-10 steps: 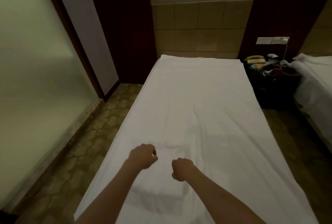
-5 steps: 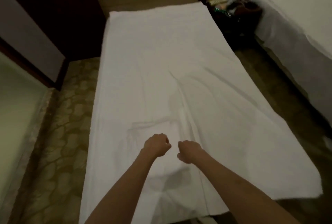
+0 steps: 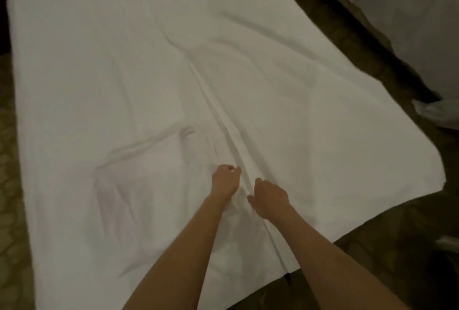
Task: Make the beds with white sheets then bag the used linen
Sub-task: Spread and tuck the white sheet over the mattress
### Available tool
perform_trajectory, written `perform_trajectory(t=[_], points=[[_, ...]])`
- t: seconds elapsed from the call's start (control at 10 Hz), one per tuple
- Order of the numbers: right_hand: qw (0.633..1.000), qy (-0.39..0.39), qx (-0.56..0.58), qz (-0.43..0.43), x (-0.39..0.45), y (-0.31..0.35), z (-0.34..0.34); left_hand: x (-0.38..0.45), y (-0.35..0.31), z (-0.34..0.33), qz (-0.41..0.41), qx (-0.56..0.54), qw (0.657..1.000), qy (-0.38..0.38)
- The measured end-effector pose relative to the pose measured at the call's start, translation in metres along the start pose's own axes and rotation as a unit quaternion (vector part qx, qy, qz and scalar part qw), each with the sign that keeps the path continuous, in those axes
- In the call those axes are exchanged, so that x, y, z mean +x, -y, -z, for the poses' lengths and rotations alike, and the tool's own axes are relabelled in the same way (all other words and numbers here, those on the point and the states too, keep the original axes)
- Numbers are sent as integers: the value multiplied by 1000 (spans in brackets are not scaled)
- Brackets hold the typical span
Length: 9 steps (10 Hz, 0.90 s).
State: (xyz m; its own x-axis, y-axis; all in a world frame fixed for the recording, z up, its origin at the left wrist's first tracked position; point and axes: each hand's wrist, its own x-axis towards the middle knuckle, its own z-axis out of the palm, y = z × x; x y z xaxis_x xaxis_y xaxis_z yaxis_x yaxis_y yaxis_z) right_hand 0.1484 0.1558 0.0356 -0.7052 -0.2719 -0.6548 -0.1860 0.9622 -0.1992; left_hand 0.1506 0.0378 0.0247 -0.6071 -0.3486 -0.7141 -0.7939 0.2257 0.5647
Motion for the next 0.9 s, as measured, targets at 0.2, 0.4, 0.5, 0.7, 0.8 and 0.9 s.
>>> perform_trajectory(t=[0.2, 0.4, 0.5, 0.7, 0.8, 0.9], points=[[998, -65, 26, 6, 54, -18, -43, 73, 8, -36, 34, -126, 991, -32], [993, -62, 18, 97, 64, -27, -48, 86, 18, -48, 25, -125, 987, -94], [991, -41, 22, 123, 53, -30, -51, 78, 23, -46, 44, -64, 991, -109], [991, -16, -16, 129, 46, -34, -50, 81, 19, -41, 112, -82, 988, -62], [994, -13, -14, 111, 39, -38, -56, 75, 25, -50, 103, -109, 987, -54], [996, 5, -19, 86, 29, -44, -62, 54, 36, -66, 138, -136, 981, -12]])
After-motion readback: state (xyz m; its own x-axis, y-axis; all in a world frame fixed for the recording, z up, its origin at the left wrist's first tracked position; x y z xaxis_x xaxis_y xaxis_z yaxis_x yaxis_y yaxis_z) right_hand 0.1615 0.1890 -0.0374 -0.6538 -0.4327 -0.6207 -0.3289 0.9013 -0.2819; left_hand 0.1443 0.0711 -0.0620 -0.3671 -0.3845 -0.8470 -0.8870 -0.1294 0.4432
